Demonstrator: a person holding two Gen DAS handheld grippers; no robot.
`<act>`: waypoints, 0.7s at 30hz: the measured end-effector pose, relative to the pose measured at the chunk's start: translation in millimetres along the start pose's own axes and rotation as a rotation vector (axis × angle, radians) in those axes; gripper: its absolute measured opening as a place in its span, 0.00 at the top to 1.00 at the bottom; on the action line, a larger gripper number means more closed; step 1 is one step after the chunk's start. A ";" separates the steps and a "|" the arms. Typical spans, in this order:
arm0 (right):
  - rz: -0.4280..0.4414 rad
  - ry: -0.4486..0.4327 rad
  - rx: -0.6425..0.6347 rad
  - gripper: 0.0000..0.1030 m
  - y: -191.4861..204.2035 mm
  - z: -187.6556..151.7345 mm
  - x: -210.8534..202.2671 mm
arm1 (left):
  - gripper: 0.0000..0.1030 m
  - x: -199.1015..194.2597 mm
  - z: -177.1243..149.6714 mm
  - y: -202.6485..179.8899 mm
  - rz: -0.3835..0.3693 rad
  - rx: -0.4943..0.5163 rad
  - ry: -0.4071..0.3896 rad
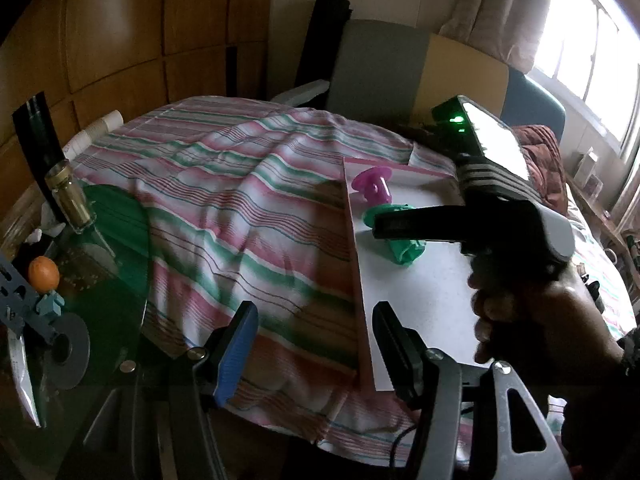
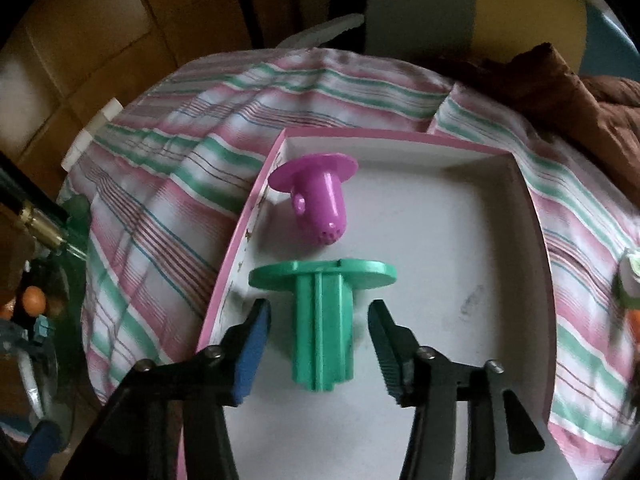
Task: Organize rigid objects
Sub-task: 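Lower the green piece into the tray beside the magenta cup, open right gripper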
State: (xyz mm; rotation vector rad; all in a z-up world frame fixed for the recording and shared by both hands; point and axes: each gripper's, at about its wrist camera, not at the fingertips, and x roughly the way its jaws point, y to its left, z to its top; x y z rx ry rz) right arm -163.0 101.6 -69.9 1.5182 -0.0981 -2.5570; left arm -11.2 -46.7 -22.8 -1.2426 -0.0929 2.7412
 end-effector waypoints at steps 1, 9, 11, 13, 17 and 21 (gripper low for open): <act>0.005 -0.003 0.006 0.47 -2.2 -2.1 -1.8 | 0.41 0.8 -0.3 -0.2 -0.002 0.000 0.001; 0.001 -0.028 0.016 0.44 -12.6 -20.0 -16.2 | 0.41 1.2 -4.8 -4.9 -0.017 0.020 0.010; -0.001 -0.053 0.008 0.40 -13.9 -22.7 -24.2 | 0.41 0.4 -4.9 -6.1 -0.026 0.022 0.005; 0.000 -0.083 0.000 0.37 -17.5 -27.6 -36.5 | 0.41 1.7 -4.7 -7.9 -0.030 0.024 0.009; -0.002 -0.138 -0.018 0.35 -26.1 -37.0 -60.5 | 0.41 3.7 -2.6 -12.3 -0.053 0.026 0.019; -0.025 -0.192 -0.020 0.33 -45.3 -45.6 -86.3 | 0.41 3.3 1.8 -17.4 -0.083 0.027 0.023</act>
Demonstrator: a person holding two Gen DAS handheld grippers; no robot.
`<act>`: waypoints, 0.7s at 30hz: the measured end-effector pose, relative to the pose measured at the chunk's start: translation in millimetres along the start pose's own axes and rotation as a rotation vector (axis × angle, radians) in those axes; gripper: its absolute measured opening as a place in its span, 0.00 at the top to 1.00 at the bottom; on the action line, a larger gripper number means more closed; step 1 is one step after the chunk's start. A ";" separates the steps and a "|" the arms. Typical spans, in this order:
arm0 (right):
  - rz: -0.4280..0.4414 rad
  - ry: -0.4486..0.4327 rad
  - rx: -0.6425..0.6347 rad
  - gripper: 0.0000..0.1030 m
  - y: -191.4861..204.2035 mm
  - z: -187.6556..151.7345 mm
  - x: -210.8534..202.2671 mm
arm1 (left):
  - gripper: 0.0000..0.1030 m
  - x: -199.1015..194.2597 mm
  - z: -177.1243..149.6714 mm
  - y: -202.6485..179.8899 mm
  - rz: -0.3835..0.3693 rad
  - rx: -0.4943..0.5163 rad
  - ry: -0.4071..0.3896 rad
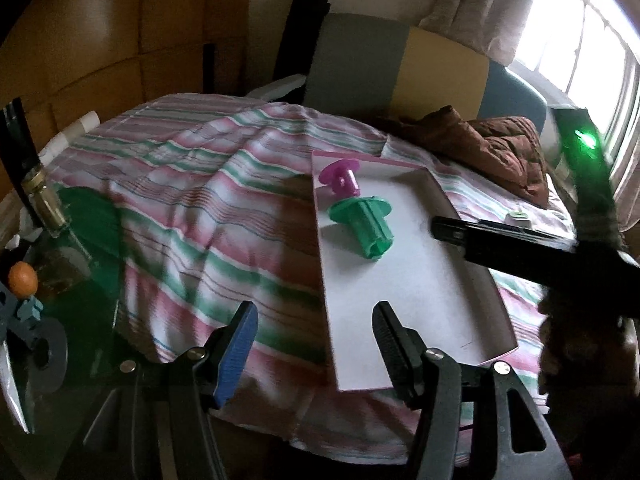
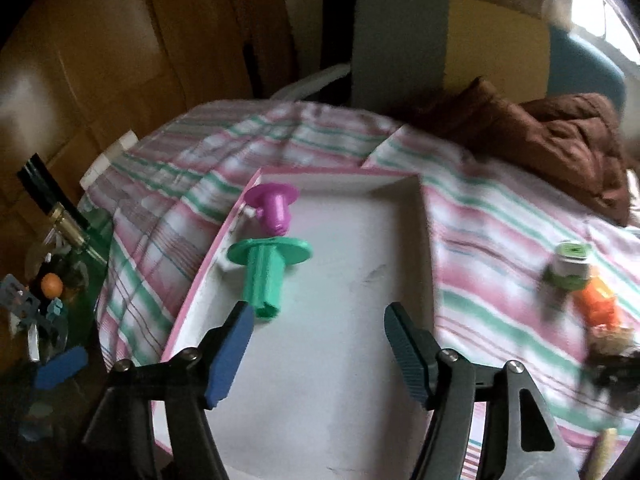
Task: Organize rigid objects
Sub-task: 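Lower the green piece into the tray beside the magenta cup, open right gripper, then move the left gripper to the white plug device with green face and grasp it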
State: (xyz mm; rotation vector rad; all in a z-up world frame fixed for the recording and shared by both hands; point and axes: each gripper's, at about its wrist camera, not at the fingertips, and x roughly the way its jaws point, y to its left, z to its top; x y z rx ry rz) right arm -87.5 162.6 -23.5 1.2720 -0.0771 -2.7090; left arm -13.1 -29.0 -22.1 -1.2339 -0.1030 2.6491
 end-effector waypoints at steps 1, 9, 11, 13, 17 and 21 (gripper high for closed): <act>-0.003 -0.012 0.004 0.33 -5.3 -0.3 -5.3 | 0.41 0.8 1.2 -1.5 -0.005 0.001 0.003; -0.113 -0.069 0.063 0.30 -79.1 -13.9 -49.4 | 0.41 0.3 18.3 -40.9 -0.052 0.098 -0.009; -0.153 -0.067 0.078 0.30 -102.1 -20.1 -57.7 | 0.41 -0.7 22.9 -52.3 -0.068 0.124 -0.016; -0.197 -0.064 0.090 0.29 -124.8 -26.0 -65.4 | 0.41 -0.6 29.2 -67.1 -0.093 0.151 -0.022; -0.291 -0.070 0.137 0.29 -176.6 -38.0 -83.1 | 0.41 0.9 39.7 -96.0 -0.145 0.196 -0.027; -0.368 -0.099 0.226 0.27 -229.4 -46.6 -101.5 | 0.41 6.5 49.8 -125.0 -0.195 0.233 -0.013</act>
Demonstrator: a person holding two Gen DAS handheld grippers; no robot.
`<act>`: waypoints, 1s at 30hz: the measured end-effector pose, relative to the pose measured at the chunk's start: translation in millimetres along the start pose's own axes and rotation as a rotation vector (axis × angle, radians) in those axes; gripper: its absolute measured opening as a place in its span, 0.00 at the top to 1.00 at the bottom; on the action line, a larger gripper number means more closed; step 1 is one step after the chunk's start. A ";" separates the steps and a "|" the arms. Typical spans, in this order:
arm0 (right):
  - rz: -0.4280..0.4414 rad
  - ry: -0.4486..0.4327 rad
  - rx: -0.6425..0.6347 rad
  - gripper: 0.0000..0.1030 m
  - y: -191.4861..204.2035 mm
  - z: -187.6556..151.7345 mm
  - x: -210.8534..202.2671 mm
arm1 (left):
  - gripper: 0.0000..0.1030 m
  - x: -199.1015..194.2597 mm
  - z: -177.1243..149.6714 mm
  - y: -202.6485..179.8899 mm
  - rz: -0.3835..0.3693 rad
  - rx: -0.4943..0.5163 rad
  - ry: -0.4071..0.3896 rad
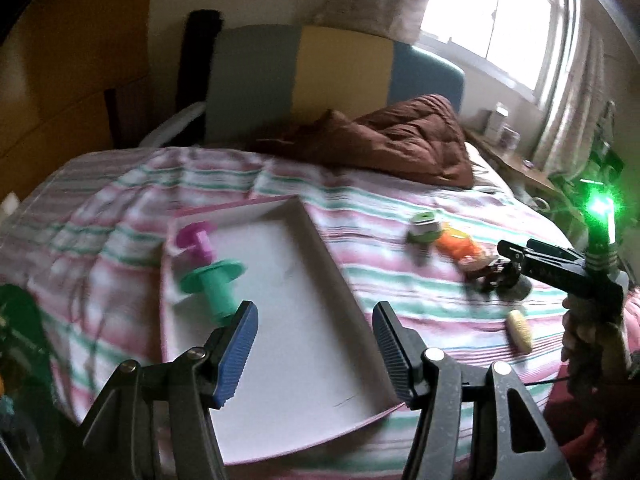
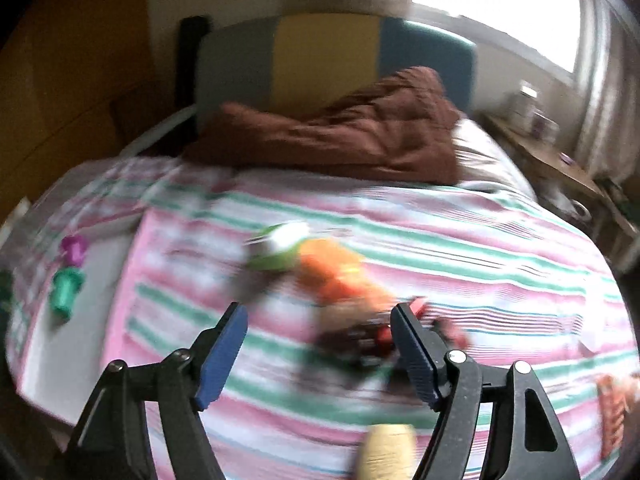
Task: Organize rigid objects
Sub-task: 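Move the left gripper to the white plug device with green face and grasp it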
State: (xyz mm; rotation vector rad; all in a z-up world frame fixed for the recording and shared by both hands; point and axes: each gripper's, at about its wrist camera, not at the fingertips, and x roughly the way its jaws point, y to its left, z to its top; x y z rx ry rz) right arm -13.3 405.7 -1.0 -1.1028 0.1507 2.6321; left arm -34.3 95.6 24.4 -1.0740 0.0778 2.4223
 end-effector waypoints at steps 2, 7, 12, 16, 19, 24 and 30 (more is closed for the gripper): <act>-0.025 -0.016 0.042 0.27 -22.2 1.7 0.8 | 0.41 8.4 7.8 -12.3 -0.020 0.016 0.012; -0.080 -0.056 0.205 0.25 -74.9 -1.4 1.8 | 0.41 34.8 30.8 -44.1 -0.092 0.052 0.048; -0.026 -0.051 0.388 0.23 -107.4 -3.9 1.2 | 0.41 78.7 52.8 -72.4 -0.185 0.075 0.117; -0.017 -0.061 0.408 0.20 -112.2 -2.4 -4.3 | 0.37 114.9 64.7 -90.0 -0.249 0.072 0.174; 0.002 -0.057 0.432 0.20 -116.1 -2.5 -4.8 | 0.31 138.2 74.7 -102.9 -0.267 0.085 0.183; 0.029 -0.055 0.514 0.20 -132.5 -6.4 -7.6 | 0.22 181.5 93.4 -126.8 -0.278 0.121 0.204; 0.060 -0.047 0.622 0.19 -152.3 -12.9 -7.8 | 0.19 229.3 104.5 -131.4 -0.280 0.068 0.258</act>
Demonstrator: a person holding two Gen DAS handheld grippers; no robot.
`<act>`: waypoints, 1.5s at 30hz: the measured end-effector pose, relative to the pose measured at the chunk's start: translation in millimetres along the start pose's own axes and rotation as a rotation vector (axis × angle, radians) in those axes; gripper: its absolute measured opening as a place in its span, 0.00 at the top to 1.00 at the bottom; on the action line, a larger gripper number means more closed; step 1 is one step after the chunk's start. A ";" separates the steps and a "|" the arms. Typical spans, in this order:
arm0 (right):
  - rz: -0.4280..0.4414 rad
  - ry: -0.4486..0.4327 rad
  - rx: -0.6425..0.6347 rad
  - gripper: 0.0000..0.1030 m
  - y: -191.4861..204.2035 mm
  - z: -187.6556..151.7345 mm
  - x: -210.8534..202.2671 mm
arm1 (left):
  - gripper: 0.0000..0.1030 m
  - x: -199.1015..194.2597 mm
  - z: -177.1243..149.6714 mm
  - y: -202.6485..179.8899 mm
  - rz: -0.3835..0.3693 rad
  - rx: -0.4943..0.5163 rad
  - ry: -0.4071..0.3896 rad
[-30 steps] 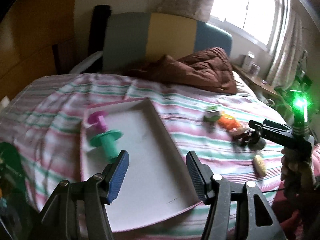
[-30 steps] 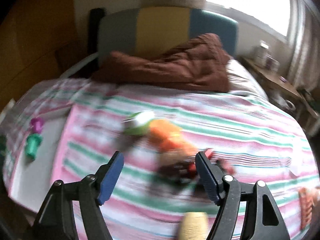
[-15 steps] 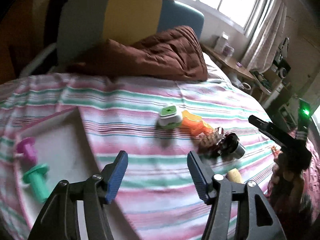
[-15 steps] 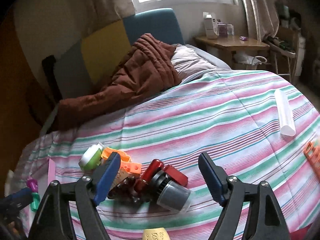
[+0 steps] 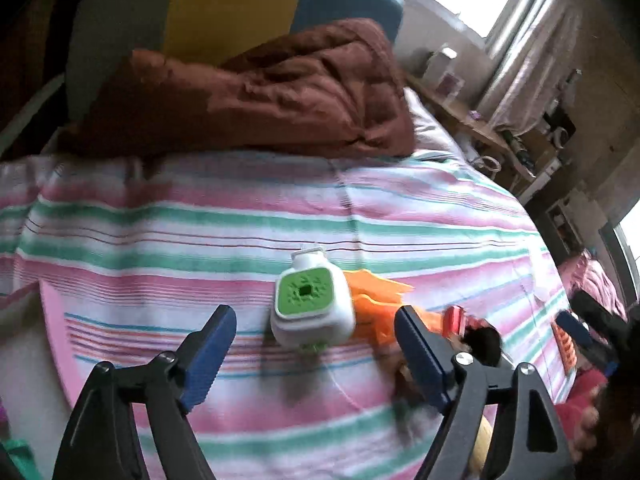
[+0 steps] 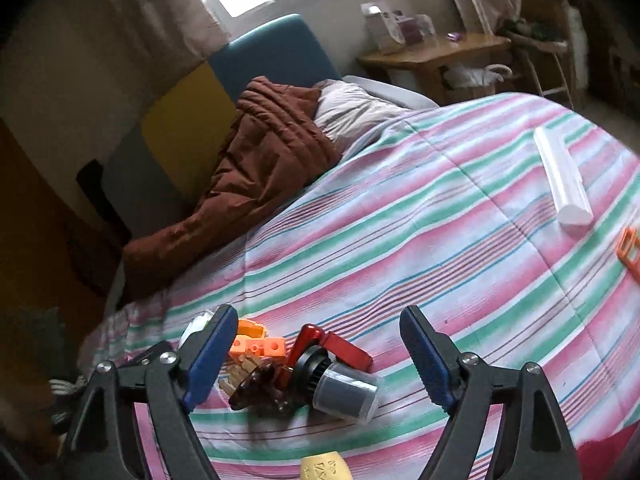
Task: Organize rigid objects
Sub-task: 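Move the left gripper to the white plug device with green face and grasp it, then lift the plug device with the left gripper while the right gripper grasps the clear-and-black cylinder cup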
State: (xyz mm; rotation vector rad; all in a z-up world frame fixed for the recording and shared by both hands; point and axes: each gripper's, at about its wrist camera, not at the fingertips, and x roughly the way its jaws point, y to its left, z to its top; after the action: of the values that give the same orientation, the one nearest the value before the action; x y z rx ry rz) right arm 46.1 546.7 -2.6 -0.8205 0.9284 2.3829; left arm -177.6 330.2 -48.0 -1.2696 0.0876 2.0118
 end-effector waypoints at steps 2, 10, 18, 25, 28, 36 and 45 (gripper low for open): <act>0.005 0.010 0.017 0.19 -2.9 1.5 2.1 | 0.19 10.3 4.0 4.7 -0.025 -0.028 0.013; 0.006 0.021 0.029 0.19 -5.0 1.8 4.8 | 0.19 47.0 18.0 9.3 -0.040 -0.075 0.055; -0.006 0.034 0.050 0.19 -11.5 2.2 8.6 | 0.49 46.7 4.3 12.9 -0.041 -0.093 0.069; -0.001 0.070 0.107 0.19 -24.0 2.6 13.7 | 0.49 19.6 -37.8 -1.1 0.036 -0.018 0.058; 0.009 0.121 0.111 0.19 -25.5 0.1 22.2 | 0.49 1.9 -66.9 -13.7 0.079 0.031 0.021; 0.028 0.280 0.072 0.19 -17.7 -16.0 51.5 | 0.49 -31.4 -134.8 -41.1 0.092 0.102 -0.049; -0.006 0.331 0.024 0.17 -7.8 -29.4 73.0 | 0.49 -41.5 -153.7 -40.9 0.089 0.094 -0.102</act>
State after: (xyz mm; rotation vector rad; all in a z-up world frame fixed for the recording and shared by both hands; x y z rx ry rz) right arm 8.6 544.8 -72.2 -1.2313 1.0736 2.2653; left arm -27.1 272.1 -79.8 -1.1203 0.1912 2.1193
